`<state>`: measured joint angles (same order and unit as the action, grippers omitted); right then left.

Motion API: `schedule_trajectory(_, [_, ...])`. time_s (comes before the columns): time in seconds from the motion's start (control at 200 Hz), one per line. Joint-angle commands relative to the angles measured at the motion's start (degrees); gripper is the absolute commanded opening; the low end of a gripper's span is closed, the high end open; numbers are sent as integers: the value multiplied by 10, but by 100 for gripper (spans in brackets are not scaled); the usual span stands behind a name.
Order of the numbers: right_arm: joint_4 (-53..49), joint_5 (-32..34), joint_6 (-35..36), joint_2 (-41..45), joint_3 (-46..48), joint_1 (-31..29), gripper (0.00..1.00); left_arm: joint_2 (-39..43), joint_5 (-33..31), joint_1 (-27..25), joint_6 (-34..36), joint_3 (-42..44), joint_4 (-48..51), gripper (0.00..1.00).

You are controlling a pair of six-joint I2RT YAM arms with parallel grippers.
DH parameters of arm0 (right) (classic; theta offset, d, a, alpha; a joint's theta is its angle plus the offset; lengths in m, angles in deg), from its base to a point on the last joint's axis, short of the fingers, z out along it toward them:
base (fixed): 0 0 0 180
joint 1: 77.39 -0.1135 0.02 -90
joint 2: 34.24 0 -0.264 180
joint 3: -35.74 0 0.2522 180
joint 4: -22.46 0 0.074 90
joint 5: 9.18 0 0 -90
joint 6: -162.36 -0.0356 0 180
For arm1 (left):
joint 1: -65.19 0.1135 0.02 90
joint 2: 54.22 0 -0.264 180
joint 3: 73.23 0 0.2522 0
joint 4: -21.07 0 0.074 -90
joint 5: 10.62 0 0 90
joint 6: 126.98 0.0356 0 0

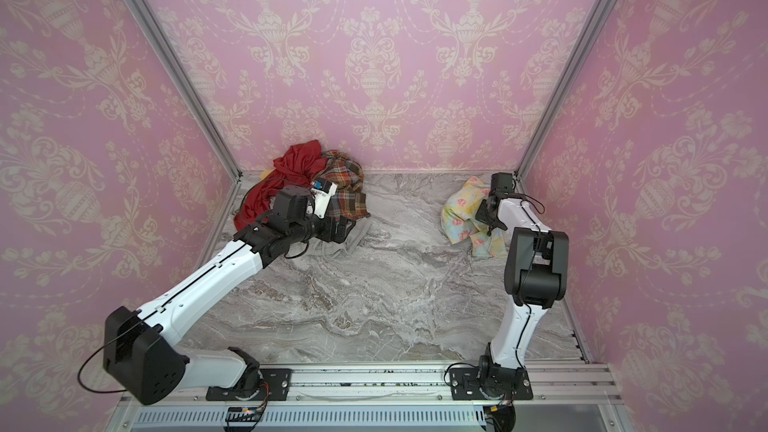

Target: Pick out a specific cloth from the pile

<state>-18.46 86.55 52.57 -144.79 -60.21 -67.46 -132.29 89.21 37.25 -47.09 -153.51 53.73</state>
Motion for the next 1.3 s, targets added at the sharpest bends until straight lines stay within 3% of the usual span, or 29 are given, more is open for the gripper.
schedule_trajectory(0.0, [-21, -9, -16, 2, -17, -11, 3, 8, 11, -3, -1, 5, -6, 99])
schedule_trajectory(0.305, [10, -28, -30, 66, -12, -39, 34, 16, 9, -3, 3, 15, -10, 99])
schedule_trajectory(0.555, [-41, -28, -26, -16, -100, -86, 55, 18, 7, -2, 4, 20, -14, 99])
schedule_trajectory(0.841, [-107, 15, -25, -146, -203, -106, 57, 26, -1, -2, 8, 24, -12, 99])
schedule_trajectory(1.041, [-120, 46, -7, -175, -214, -103, 57, 27, -1, -2, 8, 28, -17, 99])
schedule_trajectory(1.296, [-102, 39, 7, -173, -180, -75, 58, 24, -3, -2, 8, 31, -19, 99])
